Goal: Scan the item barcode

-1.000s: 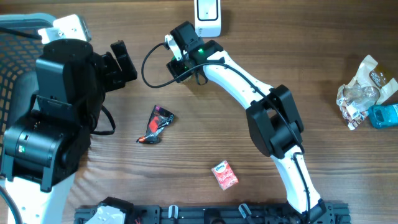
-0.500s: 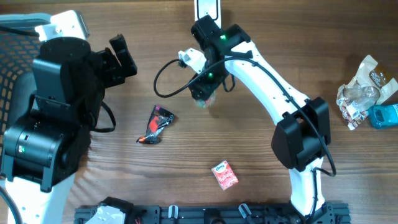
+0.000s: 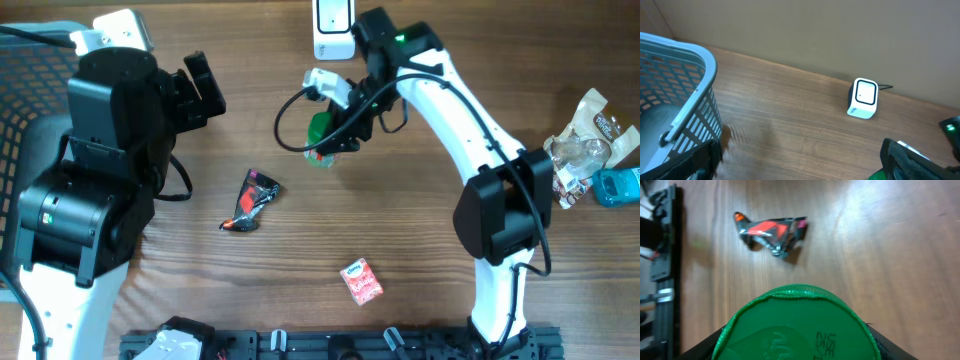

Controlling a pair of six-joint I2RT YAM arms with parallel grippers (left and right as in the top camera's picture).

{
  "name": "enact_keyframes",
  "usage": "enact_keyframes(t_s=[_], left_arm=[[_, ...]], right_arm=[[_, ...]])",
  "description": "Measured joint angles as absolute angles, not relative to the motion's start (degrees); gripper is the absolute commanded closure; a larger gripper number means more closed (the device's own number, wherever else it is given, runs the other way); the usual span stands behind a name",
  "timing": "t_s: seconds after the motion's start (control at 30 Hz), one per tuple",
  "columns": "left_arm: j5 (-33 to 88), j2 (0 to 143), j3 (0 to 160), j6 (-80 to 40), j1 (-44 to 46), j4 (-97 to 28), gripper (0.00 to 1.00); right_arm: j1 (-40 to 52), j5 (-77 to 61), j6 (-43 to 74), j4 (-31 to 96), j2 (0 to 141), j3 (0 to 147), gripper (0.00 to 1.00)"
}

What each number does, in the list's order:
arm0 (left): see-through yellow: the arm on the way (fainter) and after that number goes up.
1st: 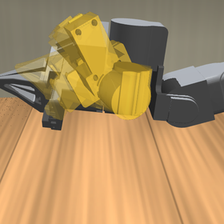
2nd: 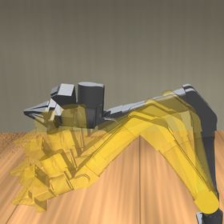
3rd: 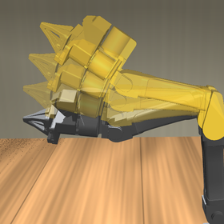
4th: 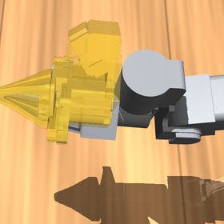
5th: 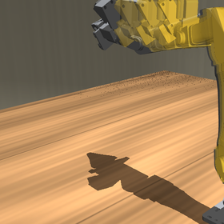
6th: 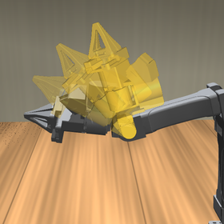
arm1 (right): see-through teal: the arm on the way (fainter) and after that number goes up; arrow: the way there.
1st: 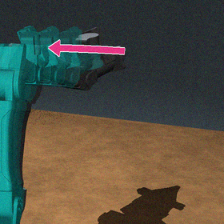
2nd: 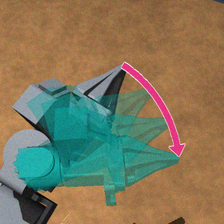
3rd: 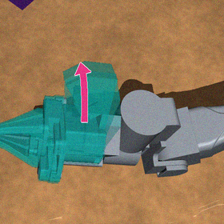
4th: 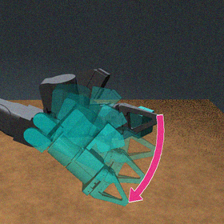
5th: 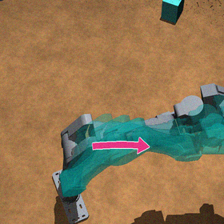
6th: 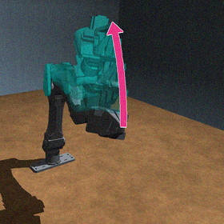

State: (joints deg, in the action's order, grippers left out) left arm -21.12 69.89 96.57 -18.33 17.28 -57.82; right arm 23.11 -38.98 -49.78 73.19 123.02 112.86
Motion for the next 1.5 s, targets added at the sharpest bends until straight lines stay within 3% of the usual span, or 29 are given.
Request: enact_keyframes(t_s=[0.2, 0.37, 0.47, 0.6, 0.8, 0.87, 0.97, 1.3, 1.5], left_arm=[[-22.7, 69.7, 96.6, -17.8, 17.3, -55.7, 0.0], [-22.9, 67.7, 96.6, -17.8, 17.3, -55.2, 0.0], [-22.9, 67.0, 96.6, -17.8, 17.3, -55.2, 0.0], [-22.9, 67.0, 96.6, -17.2, 17.3, -55.2, 0.0], [-22.9, 67.0, 96.6, -13.6, 17.3, -54.8, 0.0], [-22.9, 67.0, 96.6, -13.5, 17.3, -54.8, 0.0], [-22.9, 67.0, 96.6, -13.5, 17.3, -54.8, 0.0], [-22.9, 67.0, 96.6, -13.5, 17.3, -55.1, 0.0], [-24.3, 67.0, 96.6, -13.1, 17.3, -58.1, 0.0]], right_arm=[[21.6, -37.9, -56.3, 71.3, 123.0, 112.9, 0.48], [21.7, -34.6, -69.0, 73.6, 123.0, 112.8, 0.53], [21.7, -32.8, -73.9, 73.1, 123.3, 112.9, 0.52], [21.7, -31.4, -78.1, 73.2, 128.3, 112.7, 0.43], [21.7, -26.3, -89.9, 80.7, 132.8, 111.8, 0.45], [21.7, -25.5, -93.5, 81.7, 133.6, 111.8, 0.37], [21.7, -25.2, -96.8, 82.0, 134.1, 111.8, 0.0], [22.2, -23.7, -93.3, 82.1, 134.2, 111.1, 0.0], [22.2, -23.6, -84.9, 86.3, 123.7, 111.1, 0.0]])
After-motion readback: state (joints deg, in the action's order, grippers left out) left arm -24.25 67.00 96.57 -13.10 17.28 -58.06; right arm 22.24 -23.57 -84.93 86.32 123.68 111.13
